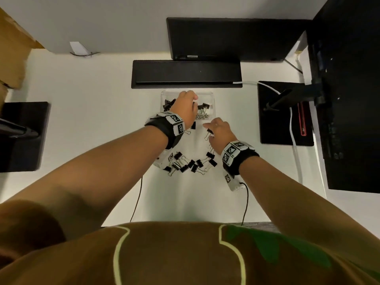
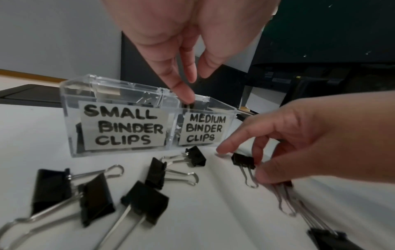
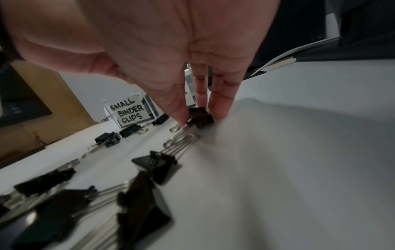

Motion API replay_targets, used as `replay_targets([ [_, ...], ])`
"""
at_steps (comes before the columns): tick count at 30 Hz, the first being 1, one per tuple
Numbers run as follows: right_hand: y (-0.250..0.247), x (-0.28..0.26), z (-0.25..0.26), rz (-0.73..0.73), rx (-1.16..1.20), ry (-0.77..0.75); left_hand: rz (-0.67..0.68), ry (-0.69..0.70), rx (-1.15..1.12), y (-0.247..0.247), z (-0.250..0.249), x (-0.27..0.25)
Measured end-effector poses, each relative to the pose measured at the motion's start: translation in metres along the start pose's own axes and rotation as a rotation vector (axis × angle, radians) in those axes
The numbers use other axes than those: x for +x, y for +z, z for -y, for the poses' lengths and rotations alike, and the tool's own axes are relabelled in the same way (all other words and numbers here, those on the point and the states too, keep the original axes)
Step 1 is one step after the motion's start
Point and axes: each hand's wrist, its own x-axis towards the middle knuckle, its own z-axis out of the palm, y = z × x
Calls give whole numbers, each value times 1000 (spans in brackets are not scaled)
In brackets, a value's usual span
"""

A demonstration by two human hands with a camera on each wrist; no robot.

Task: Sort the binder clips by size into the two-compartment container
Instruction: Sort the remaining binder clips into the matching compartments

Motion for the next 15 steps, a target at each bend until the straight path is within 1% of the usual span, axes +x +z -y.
replay_targets([
  [3, 1, 7, -3, -12, 19, 17, 50, 60, 63, 5, 2, -13],
  [6, 1, 7, -7, -89, 102, 33, 122, 110, 105, 13, 8, -33],
  [9, 0, 4, -11, -154, 186, 52, 257, 133, 159, 25, 16, -59],
  [12, -3, -1, -15, -187, 257, 80, 402, 134, 218, 37, 24, -80],
  [15, -9, -9, -20, -233, 385, 103, 432, 151, 214, 46, 27, -91],
])
